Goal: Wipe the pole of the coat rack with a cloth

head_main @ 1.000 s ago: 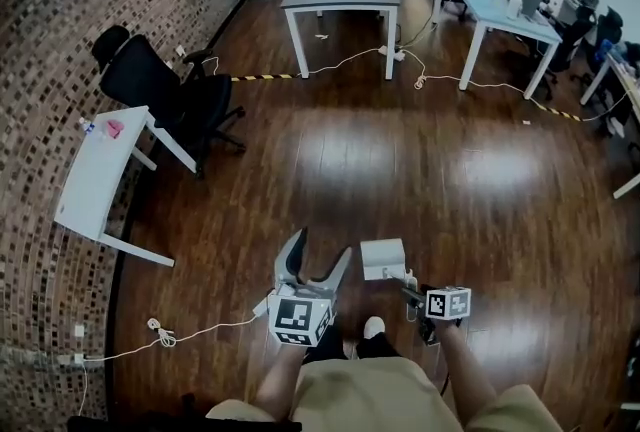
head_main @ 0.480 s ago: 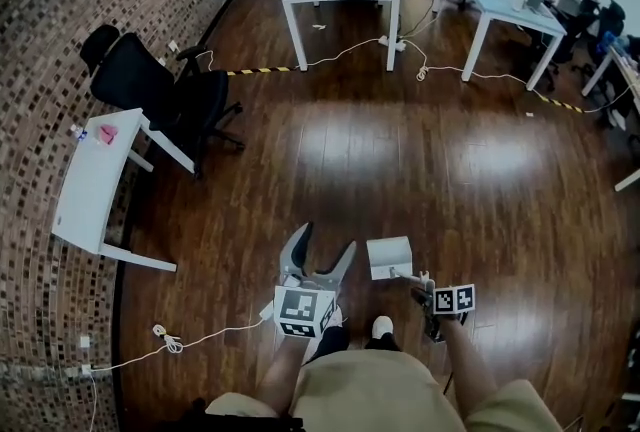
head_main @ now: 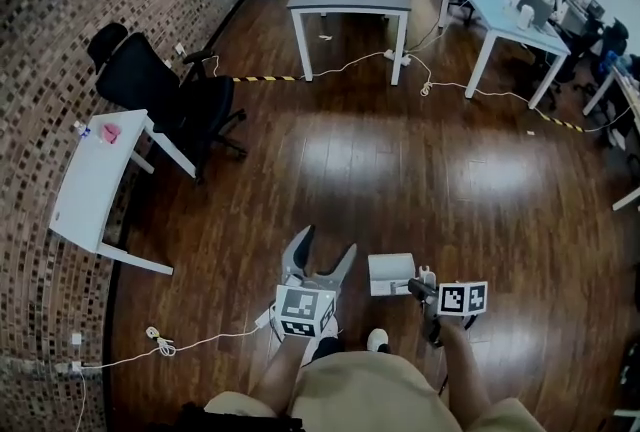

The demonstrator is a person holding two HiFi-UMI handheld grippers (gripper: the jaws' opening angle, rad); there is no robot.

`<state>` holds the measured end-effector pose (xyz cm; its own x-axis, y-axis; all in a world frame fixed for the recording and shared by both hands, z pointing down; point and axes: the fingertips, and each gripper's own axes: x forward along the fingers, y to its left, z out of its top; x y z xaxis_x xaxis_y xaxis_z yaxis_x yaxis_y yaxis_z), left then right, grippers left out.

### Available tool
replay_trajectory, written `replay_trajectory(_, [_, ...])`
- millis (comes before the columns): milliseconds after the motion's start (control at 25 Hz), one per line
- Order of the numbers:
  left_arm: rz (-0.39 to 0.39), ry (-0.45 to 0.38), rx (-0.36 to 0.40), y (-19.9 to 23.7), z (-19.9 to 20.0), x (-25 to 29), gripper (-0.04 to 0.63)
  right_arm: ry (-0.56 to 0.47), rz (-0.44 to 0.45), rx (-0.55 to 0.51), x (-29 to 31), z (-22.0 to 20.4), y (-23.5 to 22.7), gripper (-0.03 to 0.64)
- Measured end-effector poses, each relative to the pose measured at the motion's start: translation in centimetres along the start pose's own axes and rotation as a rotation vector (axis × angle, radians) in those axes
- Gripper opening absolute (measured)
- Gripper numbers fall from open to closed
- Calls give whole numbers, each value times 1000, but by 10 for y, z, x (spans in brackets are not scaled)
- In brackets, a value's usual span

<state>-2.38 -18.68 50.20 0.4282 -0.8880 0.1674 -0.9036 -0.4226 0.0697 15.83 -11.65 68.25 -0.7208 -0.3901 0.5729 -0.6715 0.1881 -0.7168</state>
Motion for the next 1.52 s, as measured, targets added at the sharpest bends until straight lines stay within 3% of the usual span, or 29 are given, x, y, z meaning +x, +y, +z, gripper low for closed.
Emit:
replay_trajectory(120, [11, -10, 3, 4, 6, -1, 337, -85, 68, 13, -15, 30, 37, 4])
replay_trajectory(320, [26, -51, 11, 11, 25, -4, 336, -222, 131, -96, -43, 82, 91, 21])
replay_trajectory(600, [44, -125, 32, 12, 67, -15, 327, -291, 263, -316, -80, 127, 177, 41])
replay_trajectory(760, [54, -175, 51, 11, 93, -24, 322, -329, 344, -370, -98, 145, 215, 43])
replay_trajectory(1000, [66, -206, 64, 21, 106, -34, 314, -382, 382, -368, -100, 154, 233, 43])
replay_trajectory(1520, [61, -209, 56, 45, 105, -33, 313, -342, 373, -316, -69, 152, 230, 44])
